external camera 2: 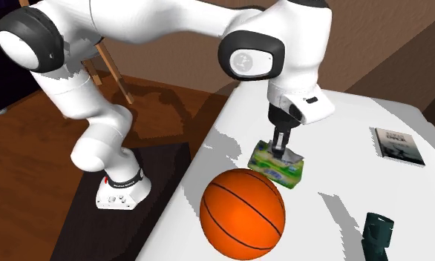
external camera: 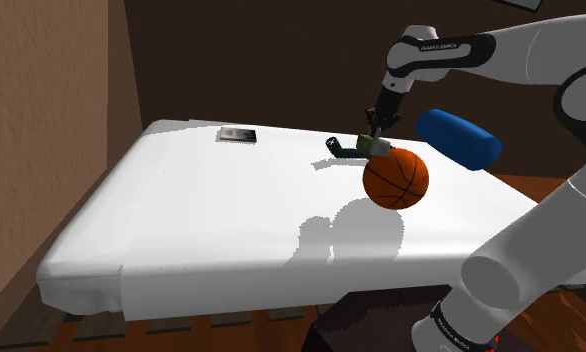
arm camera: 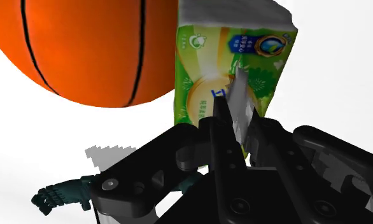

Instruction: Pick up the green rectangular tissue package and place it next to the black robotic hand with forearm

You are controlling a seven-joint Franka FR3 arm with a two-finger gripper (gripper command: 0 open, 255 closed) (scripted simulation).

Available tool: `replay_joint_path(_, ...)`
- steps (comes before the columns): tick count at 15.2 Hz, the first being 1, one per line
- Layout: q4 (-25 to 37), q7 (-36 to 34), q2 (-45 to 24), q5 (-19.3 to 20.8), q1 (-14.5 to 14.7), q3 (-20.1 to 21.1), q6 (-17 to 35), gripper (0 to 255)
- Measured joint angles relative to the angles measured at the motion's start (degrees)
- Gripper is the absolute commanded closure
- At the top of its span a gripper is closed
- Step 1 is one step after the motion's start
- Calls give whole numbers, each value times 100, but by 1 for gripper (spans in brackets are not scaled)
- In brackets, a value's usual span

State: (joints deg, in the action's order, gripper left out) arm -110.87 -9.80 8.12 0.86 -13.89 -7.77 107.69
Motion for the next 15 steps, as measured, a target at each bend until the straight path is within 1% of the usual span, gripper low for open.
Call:
replay_joint_path(1, 127, 126, -127, -16, -49, -69, 43, 255)
replay_joint_path(5, 886, 610, -794, -140, -253, -323, -52, 255)
replay_joint_path(10, 2003, 1200, -1739, -383, -586, -579, -415, 255)
replay_joint_path(13, 2857, 1505, -2422, -576, -827, -673, -670, 255)
replay_joint_path(15, 3676, 1697, -2986, -730, -1038, -710, -953, 255)
